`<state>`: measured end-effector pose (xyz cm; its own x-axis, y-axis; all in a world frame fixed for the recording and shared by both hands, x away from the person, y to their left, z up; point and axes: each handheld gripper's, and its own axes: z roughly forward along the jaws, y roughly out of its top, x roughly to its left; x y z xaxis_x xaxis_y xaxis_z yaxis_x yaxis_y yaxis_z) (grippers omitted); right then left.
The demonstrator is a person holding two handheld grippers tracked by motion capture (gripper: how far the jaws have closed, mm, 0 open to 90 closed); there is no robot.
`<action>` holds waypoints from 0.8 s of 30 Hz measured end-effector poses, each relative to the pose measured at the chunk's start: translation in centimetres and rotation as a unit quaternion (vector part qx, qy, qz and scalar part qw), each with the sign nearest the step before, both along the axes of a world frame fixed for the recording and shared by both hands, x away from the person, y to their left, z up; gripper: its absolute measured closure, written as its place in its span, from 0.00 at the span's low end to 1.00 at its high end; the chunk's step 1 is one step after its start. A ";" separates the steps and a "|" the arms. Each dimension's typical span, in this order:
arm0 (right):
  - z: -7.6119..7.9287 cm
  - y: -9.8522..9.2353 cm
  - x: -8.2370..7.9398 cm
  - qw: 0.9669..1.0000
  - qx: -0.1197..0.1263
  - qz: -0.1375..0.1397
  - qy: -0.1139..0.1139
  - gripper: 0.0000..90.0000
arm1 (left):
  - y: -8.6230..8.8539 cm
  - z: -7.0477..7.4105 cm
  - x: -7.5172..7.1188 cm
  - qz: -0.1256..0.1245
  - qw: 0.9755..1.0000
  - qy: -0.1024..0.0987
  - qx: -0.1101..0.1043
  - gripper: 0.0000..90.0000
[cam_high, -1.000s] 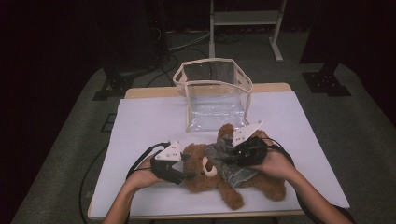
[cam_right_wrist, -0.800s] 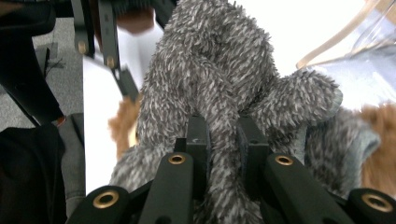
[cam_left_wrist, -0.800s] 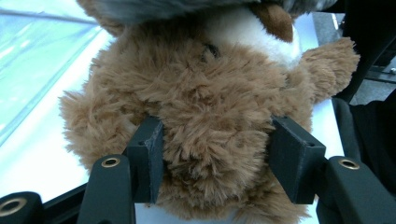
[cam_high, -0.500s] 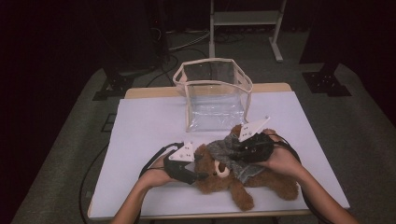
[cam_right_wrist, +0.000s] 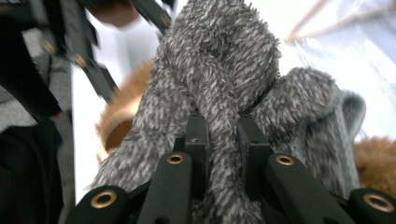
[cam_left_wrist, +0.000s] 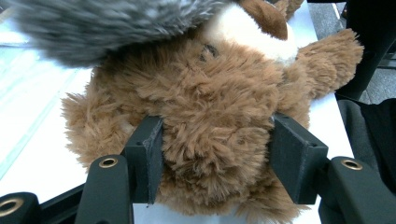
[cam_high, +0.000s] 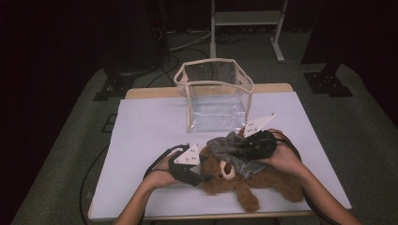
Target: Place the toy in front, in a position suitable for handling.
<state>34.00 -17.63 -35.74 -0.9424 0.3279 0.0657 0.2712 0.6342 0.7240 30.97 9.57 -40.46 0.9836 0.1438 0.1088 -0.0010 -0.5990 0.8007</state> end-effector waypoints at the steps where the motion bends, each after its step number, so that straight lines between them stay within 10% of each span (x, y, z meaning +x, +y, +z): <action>1: -0.2 -0.3 0.0 1.000 0.003 -0.005 0.005 0.85 | -0.1 0.0 0.0 0.000 1.000 0.002 -0.002 0.45; 24: 0.7 1.0 0.7 1.000 0.017 -0.002 -0.006 0.85 | -1.7 0.1 -0.2 -0.013 1.000 -0.009 0.006 0.45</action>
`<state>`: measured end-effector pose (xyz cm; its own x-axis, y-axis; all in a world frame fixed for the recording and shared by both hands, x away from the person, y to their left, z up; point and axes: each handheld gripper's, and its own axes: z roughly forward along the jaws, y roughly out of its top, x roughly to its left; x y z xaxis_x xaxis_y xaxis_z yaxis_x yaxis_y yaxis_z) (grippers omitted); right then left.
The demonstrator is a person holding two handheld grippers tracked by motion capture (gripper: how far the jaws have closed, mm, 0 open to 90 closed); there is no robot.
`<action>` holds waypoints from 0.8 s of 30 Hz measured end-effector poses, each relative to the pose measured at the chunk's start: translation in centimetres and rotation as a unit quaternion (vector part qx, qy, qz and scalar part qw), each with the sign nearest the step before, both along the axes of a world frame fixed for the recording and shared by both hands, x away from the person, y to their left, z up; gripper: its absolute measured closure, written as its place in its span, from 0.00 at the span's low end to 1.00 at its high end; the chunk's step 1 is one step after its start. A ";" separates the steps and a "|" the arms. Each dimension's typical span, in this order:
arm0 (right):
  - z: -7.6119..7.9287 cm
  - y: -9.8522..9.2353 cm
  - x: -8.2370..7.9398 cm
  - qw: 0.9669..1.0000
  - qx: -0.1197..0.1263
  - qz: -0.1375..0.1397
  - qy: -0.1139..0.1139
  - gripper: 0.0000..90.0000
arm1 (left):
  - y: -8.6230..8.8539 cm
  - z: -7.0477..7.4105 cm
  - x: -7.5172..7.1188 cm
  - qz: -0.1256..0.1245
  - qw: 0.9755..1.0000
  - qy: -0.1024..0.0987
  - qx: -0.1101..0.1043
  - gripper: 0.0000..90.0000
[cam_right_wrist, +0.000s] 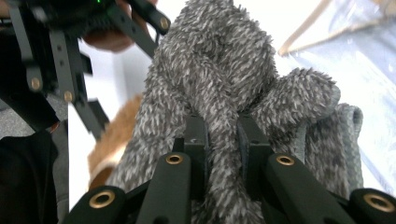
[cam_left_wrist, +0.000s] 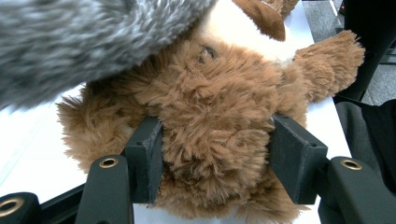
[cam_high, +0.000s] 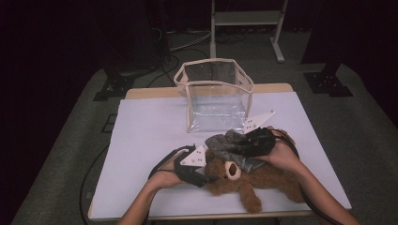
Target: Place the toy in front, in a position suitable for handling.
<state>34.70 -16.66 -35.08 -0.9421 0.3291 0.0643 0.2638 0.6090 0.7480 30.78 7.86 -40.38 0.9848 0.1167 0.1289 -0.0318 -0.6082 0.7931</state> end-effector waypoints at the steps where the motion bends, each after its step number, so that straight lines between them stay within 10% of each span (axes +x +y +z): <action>1: 0.1 0.3 0.1 1.000 0.001 0.001 -0.001 0.85 | -0.1 0.0 0.0 0.000 1.000 0.000 0.000 0.45; 24: -0.2 1.6 0.7 0.999 -0.033 -0.003 0.018 0.85 | -0.2 -0.1 0.1 0.011 1.000 -0.013 -0.005 0.46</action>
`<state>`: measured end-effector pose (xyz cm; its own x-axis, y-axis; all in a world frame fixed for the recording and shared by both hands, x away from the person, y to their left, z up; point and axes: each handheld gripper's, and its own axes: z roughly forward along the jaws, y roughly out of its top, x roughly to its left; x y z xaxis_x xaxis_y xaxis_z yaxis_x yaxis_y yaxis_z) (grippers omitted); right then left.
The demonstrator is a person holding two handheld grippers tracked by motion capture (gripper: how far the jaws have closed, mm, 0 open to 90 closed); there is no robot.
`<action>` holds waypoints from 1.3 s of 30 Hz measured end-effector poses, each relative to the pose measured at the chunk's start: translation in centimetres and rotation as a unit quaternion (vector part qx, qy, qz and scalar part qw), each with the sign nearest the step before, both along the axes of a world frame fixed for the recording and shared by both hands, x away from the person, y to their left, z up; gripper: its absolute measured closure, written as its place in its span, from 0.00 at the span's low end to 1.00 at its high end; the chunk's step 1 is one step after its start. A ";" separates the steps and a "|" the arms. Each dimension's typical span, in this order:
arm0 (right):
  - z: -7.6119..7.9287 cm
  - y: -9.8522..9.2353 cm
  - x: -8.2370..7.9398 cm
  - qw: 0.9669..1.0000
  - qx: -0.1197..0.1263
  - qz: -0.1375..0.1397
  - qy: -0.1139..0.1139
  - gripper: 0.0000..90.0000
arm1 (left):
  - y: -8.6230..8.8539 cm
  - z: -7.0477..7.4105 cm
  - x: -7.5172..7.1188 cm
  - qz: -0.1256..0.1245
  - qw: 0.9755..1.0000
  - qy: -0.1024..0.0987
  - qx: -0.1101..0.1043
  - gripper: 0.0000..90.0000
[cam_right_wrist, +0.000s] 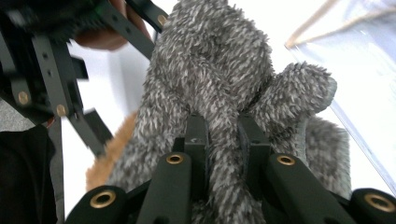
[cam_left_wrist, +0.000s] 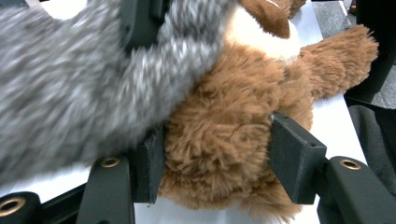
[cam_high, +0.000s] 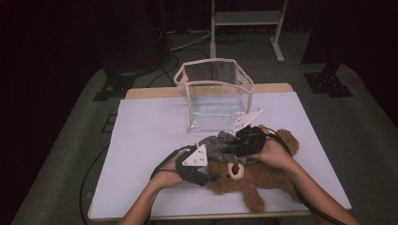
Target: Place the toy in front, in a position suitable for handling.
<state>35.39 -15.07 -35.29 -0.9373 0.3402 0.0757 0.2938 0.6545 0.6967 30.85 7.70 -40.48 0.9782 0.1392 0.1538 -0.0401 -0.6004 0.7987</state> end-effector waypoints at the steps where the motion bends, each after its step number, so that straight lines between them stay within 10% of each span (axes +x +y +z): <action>1: 0.0 -0.5 0.0 1.000 0.001 -0.005 0.002 0.85 | 0.0 0.0 0.0 -0.002 1.000 -0.001 0.002 0.46; 13: -0.3 0.7 0.7 1.000 0.000 -0.006 0.001 0.85 | -0.1 -0.2 0.3 0.004 1.000 0.005 -0.001 0.46; 24: 1.9 -1.8 -3.1 0.999 0.030 -0.008 -0.028 0.85 | -0.8 0.0 1.8 0.070 0.997 0.020 -0.028 0.47; 39: 1.4 -0.4 0.7 0.997 0.011 -0.052 -0.050 0.85 | 0.0 -0.7 2.3 0.085 0.995 0.022 -0.046 0.47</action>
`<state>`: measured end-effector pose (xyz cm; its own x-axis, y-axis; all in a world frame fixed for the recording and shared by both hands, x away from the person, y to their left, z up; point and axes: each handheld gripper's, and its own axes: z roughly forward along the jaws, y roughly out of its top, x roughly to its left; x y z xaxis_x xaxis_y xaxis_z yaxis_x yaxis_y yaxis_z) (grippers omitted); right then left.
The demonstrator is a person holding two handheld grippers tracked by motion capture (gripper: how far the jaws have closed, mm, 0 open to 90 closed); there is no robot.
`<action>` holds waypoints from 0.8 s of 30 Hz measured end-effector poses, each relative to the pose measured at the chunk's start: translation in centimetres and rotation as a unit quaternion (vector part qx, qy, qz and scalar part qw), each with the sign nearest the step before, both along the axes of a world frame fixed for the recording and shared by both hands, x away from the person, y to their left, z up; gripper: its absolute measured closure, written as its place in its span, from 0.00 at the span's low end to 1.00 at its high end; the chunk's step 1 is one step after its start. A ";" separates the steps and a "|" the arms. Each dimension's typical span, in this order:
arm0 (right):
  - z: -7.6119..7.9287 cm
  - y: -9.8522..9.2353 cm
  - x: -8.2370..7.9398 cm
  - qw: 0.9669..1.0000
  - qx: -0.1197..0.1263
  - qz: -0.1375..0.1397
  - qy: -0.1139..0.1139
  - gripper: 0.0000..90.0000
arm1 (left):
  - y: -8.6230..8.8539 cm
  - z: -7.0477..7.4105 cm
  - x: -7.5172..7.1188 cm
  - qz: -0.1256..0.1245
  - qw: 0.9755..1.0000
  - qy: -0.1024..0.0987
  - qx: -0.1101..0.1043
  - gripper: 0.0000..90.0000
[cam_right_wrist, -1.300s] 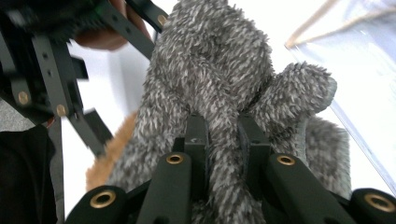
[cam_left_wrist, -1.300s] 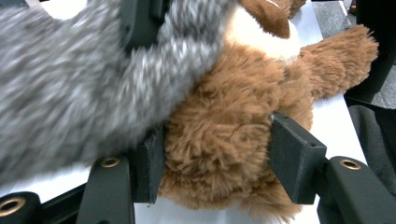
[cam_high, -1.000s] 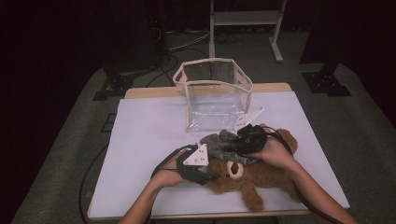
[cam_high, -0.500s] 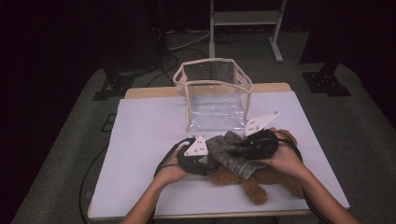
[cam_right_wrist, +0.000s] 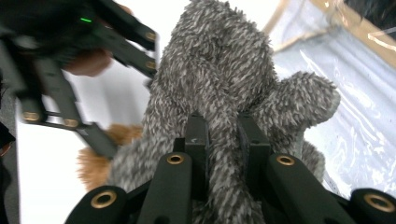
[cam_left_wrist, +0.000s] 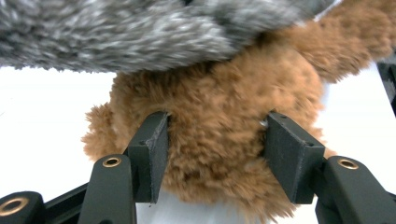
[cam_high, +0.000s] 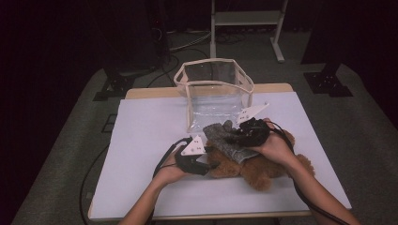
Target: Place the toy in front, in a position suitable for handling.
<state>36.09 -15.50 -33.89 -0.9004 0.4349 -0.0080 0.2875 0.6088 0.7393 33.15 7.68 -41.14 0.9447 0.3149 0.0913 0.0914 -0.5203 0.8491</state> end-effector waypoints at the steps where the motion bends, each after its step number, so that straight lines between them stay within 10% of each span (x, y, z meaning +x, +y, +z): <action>1: 0.2 0.0 -0.4 1.000 0.000 0.004 -0.005 0.85 | -0.2 0.0 0.1 0.003 1.000 -0.004 0.001 0.47; 13: -0.5 -1.6 -2.1 1.000 -0.003 0.012 -0.012 0.85 | 1.5 0.4 0.3 0.011 1.000 0.010 -0.007 0.47; 24: -0.4 1.1 -2.0 1.000 -0.010 0.023 -0.016 0.85 | 1.4 -0.5 0.3 0.016 1.000 0.015 -0.014 0.47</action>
